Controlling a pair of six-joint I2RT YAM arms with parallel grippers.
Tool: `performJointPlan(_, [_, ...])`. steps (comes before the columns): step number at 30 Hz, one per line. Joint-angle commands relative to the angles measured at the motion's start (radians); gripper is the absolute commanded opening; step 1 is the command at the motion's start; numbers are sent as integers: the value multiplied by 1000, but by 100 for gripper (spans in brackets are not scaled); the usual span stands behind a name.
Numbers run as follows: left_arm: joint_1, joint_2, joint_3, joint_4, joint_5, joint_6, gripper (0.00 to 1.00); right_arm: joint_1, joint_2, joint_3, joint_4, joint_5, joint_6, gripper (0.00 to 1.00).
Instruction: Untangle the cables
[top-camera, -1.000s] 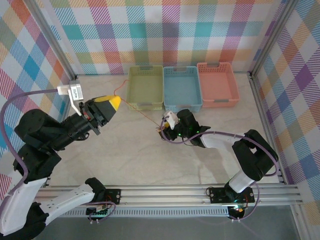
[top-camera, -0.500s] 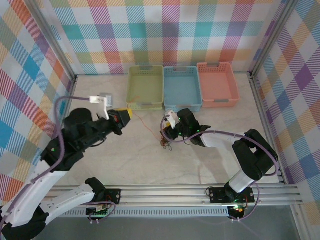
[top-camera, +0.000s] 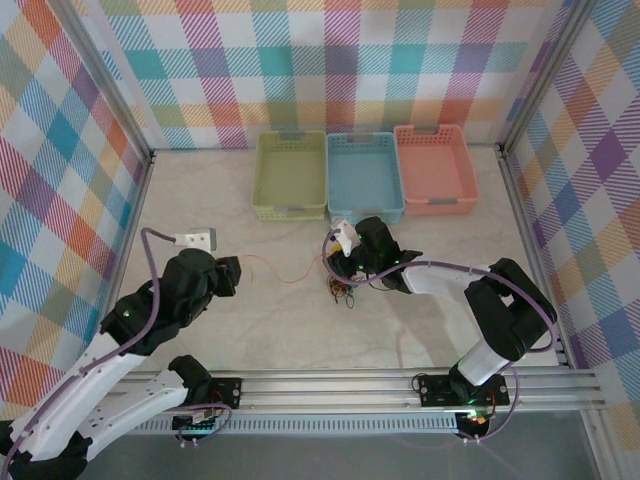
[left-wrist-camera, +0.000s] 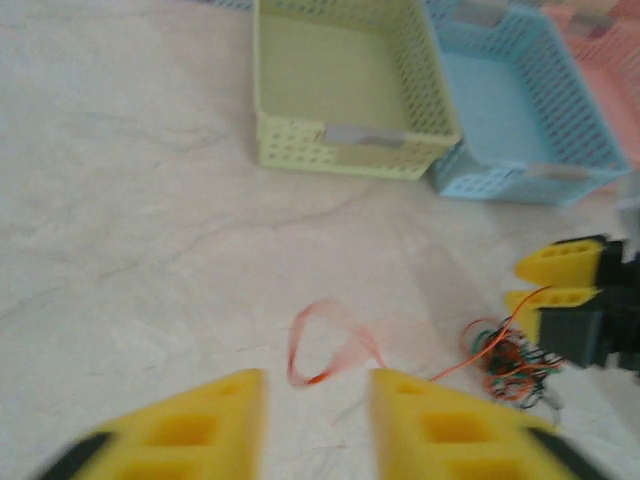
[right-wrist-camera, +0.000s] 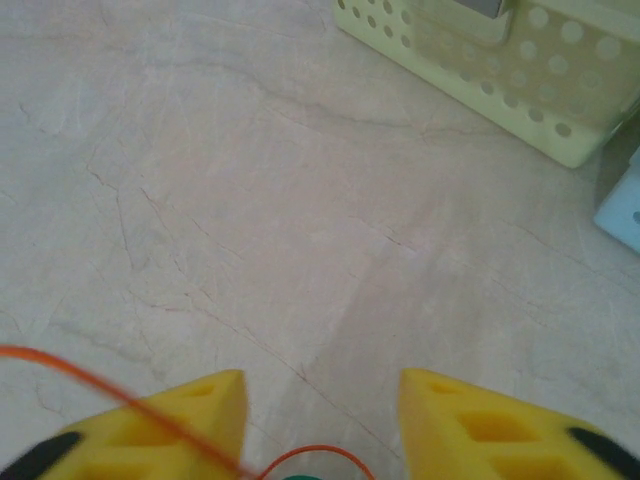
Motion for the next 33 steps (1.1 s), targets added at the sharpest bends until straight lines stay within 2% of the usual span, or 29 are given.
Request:
performJointPlan(1, [-12,15,-55,-5,-22,-55,78,-4,-2,24,-28,-52,11,22])
performJointPlan(3, [-11,-12,-109,42,24,-73,86,-3,0,26,-28,-64,10,18])
performJointPlan(5, [-11,-37,-150,84,56,-86,89,-4,-3,24,-22,-74,10,16])
performJointPlan(8, [-10,-42,-172,151,130,-74,89,-3,-8,16,-10,-78,14,14])
performJointPlan(11, [-10,8,-173,261,275,-31,86,-4,-15,10,-2,-90,10,12])
performJointPlan(13, [-11,71,-177,351,387,7,84,-5,-22,5,1,-101,8,11])
performJointPlan(17, [2,246,-199,553,468,15,82,-10,-49,-16,19,-133,-1,4])
performJointPlan(19, [29,365,-182,633,571,11,80,-16,-68,-33,34,-158,-4,0])
performJointPlan(21, [42,448,-151,655,625,31,79,-19,-93,-58,60,-164,-9,0])
performJointPlan(24, [43,534,-95,640,696,148,79,-33,-126,-96,110,-193,-6,0])
performJointPlan(26, [43,581,-69,616,740,204,75,-50,-137,-113,140,-238,3,0])
performJointPlan(29, [47,593,-89,636,748,231,77,-65,-143,-124,158,-278,18,0])
performJointPlan(31, [54,604,-77,638,807,266,79,-75,-146,-132,174,-310,24,0])
performJointPlan(33, [53,614,-38,600,787,305,79,-81,-151,-142,197,-330,32,0])
